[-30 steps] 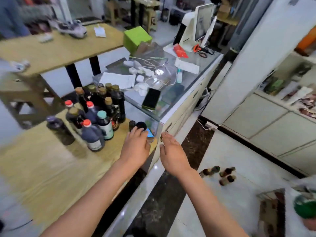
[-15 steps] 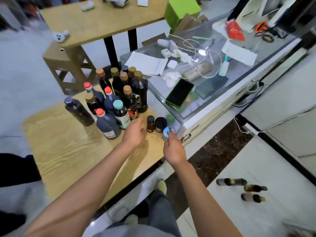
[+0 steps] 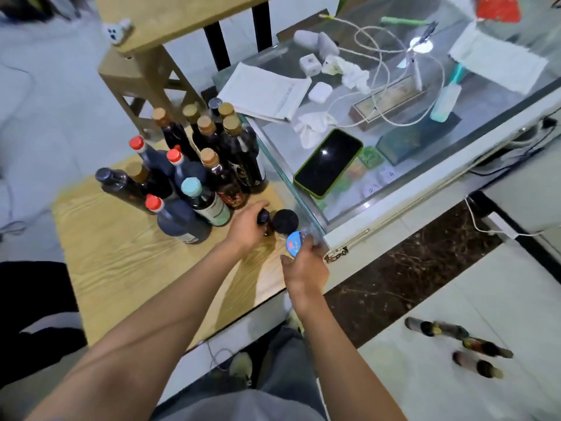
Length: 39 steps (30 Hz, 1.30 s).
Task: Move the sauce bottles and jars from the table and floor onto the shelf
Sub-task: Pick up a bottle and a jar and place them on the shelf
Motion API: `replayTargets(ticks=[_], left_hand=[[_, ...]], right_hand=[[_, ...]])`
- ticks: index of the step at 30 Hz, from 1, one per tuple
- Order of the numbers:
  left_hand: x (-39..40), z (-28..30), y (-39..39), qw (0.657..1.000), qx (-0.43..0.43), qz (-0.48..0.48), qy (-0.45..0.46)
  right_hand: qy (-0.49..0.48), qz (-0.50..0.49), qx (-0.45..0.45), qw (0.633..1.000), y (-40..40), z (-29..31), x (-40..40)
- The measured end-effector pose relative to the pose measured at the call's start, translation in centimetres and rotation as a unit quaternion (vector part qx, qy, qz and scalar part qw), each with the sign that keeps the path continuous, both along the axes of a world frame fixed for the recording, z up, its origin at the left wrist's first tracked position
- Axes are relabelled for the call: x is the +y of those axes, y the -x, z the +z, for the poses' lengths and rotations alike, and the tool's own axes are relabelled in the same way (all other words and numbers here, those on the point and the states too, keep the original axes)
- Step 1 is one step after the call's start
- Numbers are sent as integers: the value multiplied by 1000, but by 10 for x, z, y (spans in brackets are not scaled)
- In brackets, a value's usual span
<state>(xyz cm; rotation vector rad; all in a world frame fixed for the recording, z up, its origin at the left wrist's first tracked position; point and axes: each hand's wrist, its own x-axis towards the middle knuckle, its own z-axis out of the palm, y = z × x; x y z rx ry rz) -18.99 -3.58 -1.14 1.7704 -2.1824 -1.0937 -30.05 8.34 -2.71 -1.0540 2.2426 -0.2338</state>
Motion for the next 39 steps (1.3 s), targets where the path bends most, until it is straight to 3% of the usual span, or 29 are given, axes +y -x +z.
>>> replayTargets(ticks=[7, 16, 20, 27, 32, 39], left_hand=[[6, -4, -3, 999, 1, 48, 4], [24, 13, -48, 968, 176, 169, -50], [29, 23, -70, 953, 226, 193, -61], [54, 62, -98, 913, 352, 172, -113], [82, 92, -91, 865, 454, 125, -174], [161, 159, -30, 841, 473, 3, -264]], right_hand=[[33, -37, 11, 999, -11, -21, 2], [91, -154, -111, 978, -17, -27, 9], [140, -237, -247, 929, -35, -10, 29], [259, -274, -330, 866, -79, 41, 75], [365, -346, -401, 766, -95, 84, 109], [446, -445, -411, 659, -88, 138, 191]])
